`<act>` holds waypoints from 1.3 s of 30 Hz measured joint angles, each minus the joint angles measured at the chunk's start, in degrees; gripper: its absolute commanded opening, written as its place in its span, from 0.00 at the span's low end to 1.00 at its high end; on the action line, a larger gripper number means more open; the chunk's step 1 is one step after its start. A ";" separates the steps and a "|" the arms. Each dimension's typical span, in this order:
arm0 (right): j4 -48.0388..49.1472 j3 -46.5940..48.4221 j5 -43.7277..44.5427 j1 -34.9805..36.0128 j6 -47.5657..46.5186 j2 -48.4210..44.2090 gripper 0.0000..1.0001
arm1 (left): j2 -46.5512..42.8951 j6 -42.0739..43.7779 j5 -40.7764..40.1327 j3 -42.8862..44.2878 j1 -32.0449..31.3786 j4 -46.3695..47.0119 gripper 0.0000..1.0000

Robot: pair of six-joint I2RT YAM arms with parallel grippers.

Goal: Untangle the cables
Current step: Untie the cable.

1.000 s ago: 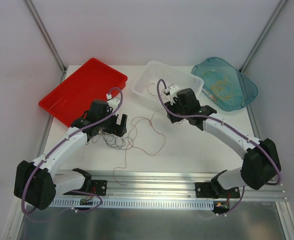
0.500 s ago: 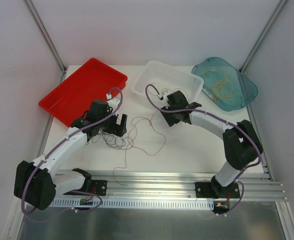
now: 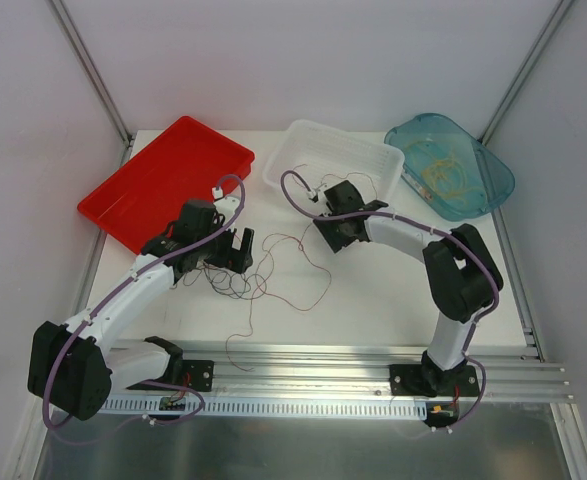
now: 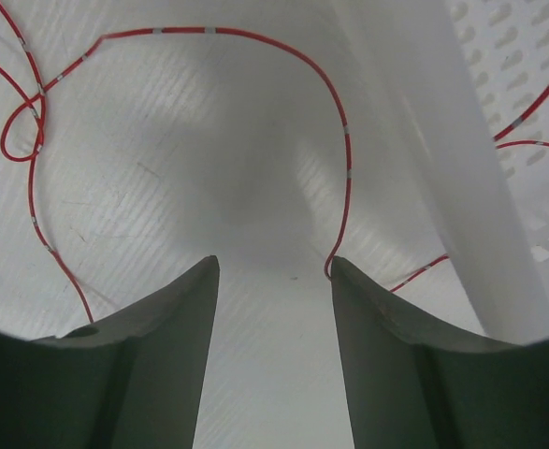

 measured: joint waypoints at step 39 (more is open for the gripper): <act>-9.73 -3.96 -9.66 1.25 15.37 -7.76 0.01 | -0.76 0.04 -0.37 0.00 0.00 0.00 0.95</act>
